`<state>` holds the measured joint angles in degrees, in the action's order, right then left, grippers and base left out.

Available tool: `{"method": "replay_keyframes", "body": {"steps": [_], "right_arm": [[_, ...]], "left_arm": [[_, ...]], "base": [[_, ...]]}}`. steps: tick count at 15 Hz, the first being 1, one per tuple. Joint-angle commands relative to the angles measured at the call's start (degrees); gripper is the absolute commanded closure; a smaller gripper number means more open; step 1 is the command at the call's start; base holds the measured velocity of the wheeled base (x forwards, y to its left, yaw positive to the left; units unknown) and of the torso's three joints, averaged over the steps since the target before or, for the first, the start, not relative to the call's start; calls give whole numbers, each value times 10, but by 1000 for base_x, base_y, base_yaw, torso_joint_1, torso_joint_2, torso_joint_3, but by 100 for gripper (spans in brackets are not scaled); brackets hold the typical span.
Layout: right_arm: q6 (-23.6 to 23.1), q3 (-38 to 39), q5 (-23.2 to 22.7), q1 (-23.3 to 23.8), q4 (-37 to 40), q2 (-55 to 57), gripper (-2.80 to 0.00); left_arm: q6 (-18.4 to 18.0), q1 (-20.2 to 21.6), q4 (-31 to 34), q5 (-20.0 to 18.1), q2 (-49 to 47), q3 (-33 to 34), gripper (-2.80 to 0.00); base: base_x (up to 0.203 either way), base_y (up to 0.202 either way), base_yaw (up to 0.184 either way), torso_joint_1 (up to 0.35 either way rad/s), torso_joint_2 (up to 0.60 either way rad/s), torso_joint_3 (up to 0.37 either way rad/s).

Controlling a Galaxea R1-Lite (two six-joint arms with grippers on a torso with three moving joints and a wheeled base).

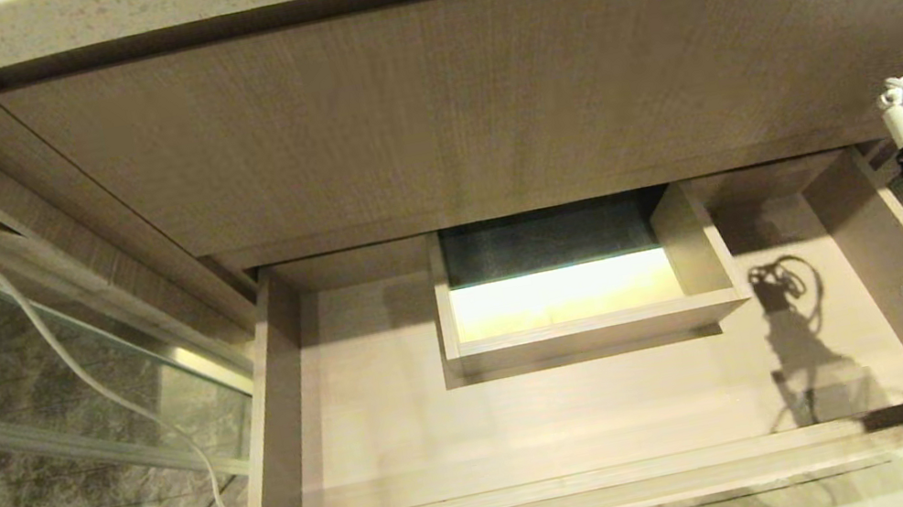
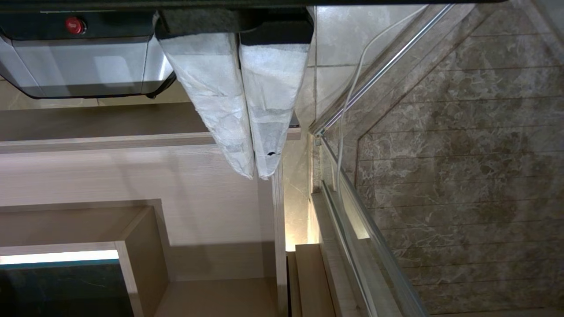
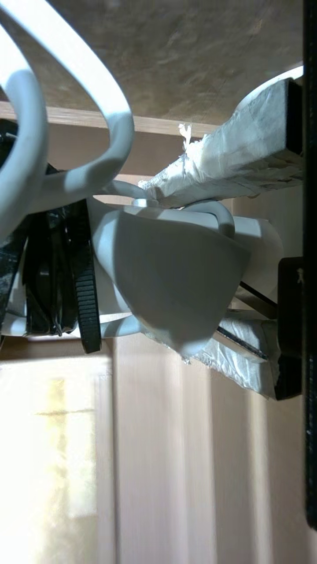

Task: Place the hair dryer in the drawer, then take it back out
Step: Place it on the countertop

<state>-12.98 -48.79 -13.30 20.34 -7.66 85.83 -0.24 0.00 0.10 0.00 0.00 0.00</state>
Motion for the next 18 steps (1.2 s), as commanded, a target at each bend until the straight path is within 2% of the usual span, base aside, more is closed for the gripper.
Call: {"method": "replay_keyframes", "body": {"steps": [1, 4, 8, 18], "right_arm": [[-1, -2, -8, 3, 63, -82, 0], [-4, 9, -9, 1, 91, -145, 0], [-67, 51, -12, -1, 102, -205, 0], [-66, 85, -11, 1, 103, -262, 0]], "left_arm": [[0, 0, 0, 0, 0, 1, 0], [0, 0, 0, 0, 0, 1, 0], [0, 0, 0, 0, 0, 1, 0], [0, 0, 0, 0, 0, 0, 0]], "base": [[0, 0, 0, 0, 0, 0], [0, 0, 0, 0, 0, 0], [0, 0, 0, 0, 0, 0], [0, 0, 0, 0, 0, 0]]}}
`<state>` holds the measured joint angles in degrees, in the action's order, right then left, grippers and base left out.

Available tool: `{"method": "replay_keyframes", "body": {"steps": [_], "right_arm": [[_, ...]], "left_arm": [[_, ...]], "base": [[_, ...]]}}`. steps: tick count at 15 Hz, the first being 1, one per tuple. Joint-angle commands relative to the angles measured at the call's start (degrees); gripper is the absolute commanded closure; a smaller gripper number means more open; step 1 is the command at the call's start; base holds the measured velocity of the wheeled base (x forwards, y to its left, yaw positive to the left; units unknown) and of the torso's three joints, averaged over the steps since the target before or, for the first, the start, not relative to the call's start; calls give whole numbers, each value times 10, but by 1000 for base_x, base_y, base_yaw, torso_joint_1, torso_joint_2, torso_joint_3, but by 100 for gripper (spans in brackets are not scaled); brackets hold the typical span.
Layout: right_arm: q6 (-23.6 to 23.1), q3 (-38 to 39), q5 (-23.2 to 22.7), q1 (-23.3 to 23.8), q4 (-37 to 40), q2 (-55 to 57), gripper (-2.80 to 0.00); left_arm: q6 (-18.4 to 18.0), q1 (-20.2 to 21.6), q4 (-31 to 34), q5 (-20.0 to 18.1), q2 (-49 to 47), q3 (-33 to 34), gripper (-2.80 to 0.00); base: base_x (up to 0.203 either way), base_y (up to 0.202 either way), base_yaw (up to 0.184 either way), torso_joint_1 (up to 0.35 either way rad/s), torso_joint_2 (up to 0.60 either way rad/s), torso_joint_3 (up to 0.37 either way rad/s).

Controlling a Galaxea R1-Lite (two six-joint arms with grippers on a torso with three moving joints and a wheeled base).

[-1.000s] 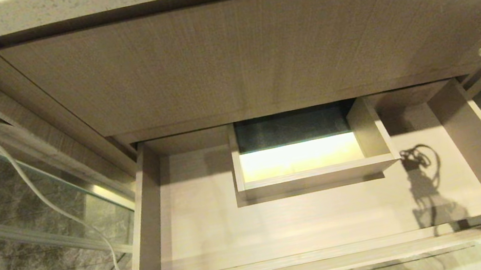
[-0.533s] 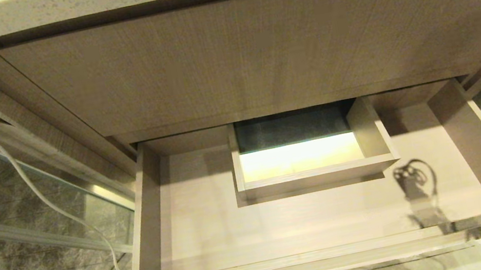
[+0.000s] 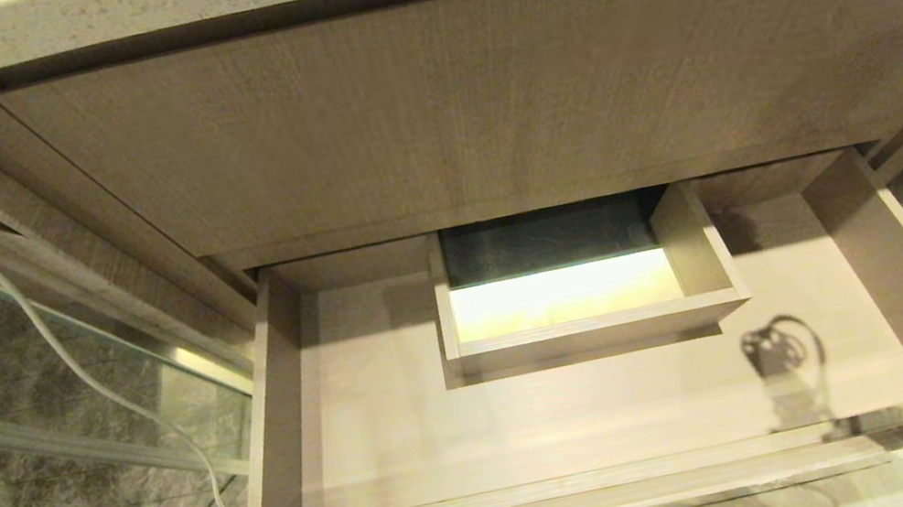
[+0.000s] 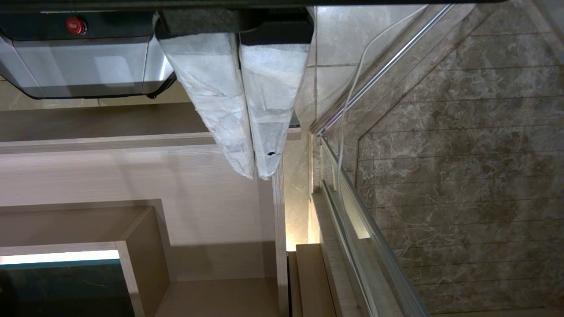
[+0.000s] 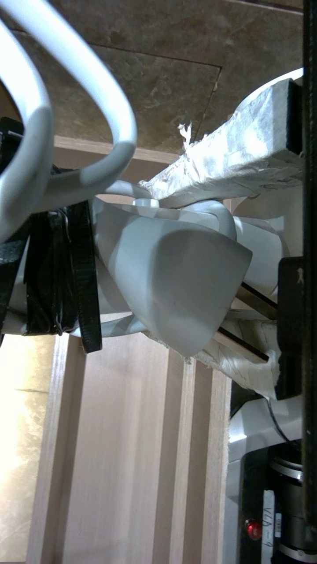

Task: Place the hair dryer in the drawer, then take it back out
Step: Place it on the countertop

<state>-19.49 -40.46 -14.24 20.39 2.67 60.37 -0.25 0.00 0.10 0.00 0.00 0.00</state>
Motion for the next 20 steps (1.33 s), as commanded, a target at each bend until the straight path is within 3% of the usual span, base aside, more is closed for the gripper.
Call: {"method": "replay_keyframes", "body": {"steps": [1, 12, 20], "right_arm": [[-1, 3, -2, 1, 1, -10, 0], [-3, 24, -3, 0, -4, -20, 0], [-1, 24, -2, 0, -3, -25, 0]], "left_arm": [[0, 0, 0, 0, 0, 1, 0], [0, 0, 0, 0, 0, 1, 0], [0, 0, 0, 0, 0, 1, 0]], "base": [[0, 0, 0, 0, 0, 0], [0, 0, 0, 9, -14, -2], [0, 0, 0, 177, -455, -182]]}}
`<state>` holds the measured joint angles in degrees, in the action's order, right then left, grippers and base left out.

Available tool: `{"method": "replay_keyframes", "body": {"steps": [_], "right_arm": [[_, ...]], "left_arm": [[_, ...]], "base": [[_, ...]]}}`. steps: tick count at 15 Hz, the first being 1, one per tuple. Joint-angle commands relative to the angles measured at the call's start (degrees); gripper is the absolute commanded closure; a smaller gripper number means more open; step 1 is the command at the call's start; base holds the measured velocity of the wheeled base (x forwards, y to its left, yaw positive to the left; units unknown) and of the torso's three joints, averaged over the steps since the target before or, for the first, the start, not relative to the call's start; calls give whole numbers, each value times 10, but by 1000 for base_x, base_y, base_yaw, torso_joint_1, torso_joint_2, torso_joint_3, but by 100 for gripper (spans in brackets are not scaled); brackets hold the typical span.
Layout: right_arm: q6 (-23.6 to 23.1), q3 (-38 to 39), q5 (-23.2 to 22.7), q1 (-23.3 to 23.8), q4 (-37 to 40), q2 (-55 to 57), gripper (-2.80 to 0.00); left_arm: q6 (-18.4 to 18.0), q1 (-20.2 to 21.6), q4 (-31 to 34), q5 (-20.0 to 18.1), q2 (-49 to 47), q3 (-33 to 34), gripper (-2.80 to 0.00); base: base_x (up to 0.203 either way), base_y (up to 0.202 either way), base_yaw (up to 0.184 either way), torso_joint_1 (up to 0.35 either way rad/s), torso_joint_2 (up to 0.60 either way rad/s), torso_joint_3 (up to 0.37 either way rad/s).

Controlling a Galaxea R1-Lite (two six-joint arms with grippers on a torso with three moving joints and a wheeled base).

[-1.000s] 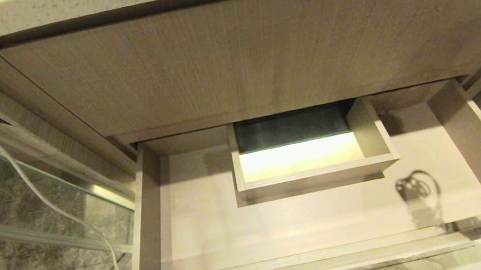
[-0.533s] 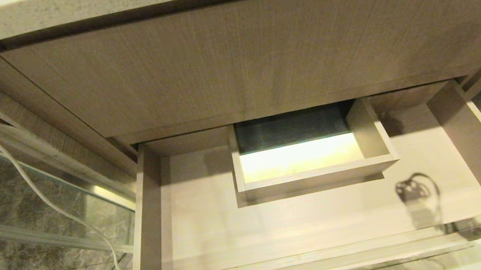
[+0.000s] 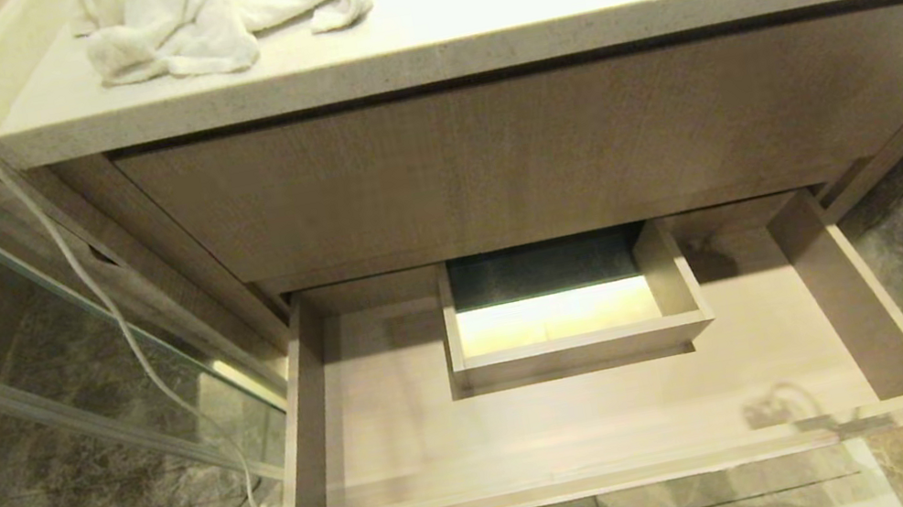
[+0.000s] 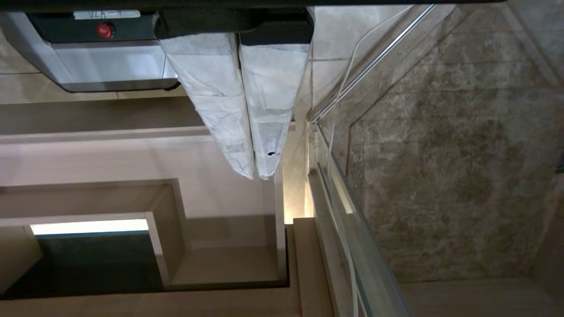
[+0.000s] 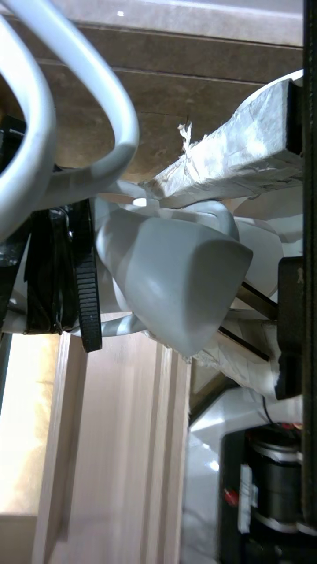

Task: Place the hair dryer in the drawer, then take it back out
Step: Place it on the countertop

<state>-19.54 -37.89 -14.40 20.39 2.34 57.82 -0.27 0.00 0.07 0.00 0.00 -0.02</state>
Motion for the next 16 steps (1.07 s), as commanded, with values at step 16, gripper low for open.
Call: {"method": "replay_keyframes", "body": {"steps": [16], "right_arm": [[-3, -11, 0, 0, 2, 20, 0]], "left_arm": [[0, 0, 0, 0, 0, 1, 0]], "base": [[0, 0, 0, 344, -528, -239]]}}
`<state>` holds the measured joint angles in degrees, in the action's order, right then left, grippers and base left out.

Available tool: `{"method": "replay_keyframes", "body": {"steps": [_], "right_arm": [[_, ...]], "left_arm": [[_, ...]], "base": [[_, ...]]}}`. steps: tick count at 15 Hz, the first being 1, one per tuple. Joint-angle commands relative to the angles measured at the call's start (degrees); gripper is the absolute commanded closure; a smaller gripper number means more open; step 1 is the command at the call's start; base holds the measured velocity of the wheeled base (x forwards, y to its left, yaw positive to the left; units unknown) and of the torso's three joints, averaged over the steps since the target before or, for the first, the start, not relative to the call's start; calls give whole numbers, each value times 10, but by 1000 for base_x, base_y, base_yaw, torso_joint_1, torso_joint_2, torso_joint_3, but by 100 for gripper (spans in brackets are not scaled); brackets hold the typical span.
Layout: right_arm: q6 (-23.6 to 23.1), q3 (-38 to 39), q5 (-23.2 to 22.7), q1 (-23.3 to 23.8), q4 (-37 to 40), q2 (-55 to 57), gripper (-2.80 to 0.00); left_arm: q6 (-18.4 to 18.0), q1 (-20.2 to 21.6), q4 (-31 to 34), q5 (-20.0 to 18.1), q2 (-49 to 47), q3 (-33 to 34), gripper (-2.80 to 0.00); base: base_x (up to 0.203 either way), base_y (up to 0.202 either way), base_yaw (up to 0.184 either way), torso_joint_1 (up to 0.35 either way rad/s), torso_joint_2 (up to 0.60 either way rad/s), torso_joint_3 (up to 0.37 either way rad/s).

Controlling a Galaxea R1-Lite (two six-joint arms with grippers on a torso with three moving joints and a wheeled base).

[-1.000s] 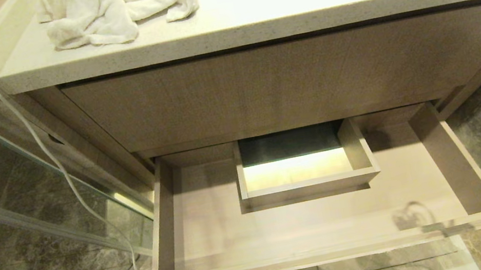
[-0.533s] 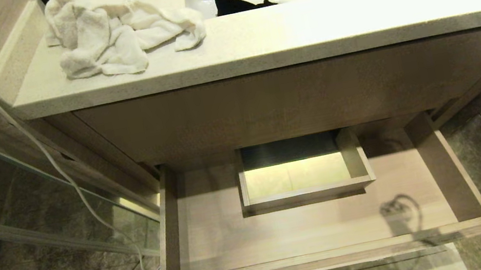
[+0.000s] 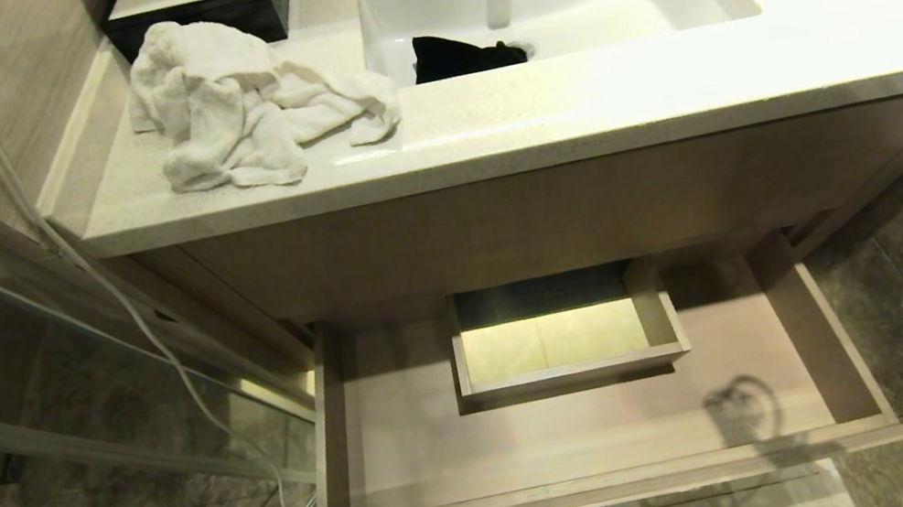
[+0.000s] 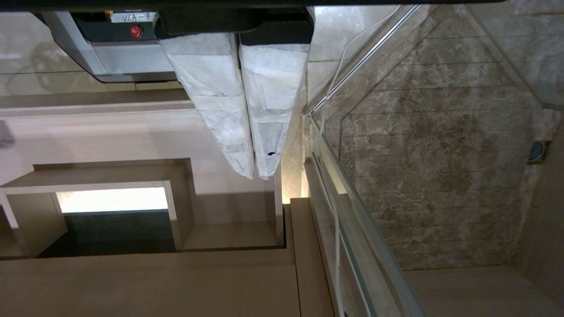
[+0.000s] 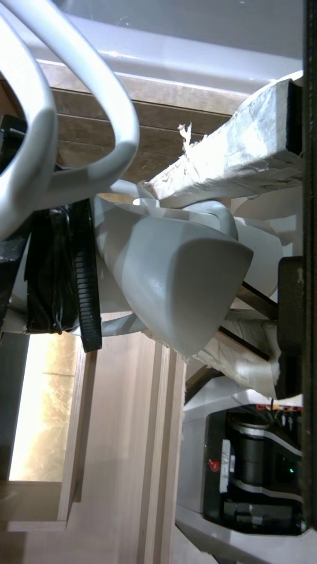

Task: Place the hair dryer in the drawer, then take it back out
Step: Place it on the countertop

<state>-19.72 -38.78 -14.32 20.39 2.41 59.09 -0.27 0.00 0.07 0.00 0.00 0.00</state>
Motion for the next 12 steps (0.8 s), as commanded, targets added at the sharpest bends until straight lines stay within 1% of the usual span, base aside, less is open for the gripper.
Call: {"method": "replay_keyframes", "body": {"steps": [1, 4, 12], "right_arm": [[-2, -4, 0, 0, 2, 12, 0], [-4, -10, 0, 0, 2, 22, 0], [-3, -24, 0, 1, 0, 38, 0]], "left_arm": [[0, 0, 0, 0, 0, 0, 0], [0, 0, 0, 0, 0, 1, 0], [0, 0, 0, 0, 0, 1, 0]], "base": [[0, 0, 0, 193, -354, -164], [0, 0, 0, 157, -304, -133], [0, 0, 0, 2, -5, -3]]}}
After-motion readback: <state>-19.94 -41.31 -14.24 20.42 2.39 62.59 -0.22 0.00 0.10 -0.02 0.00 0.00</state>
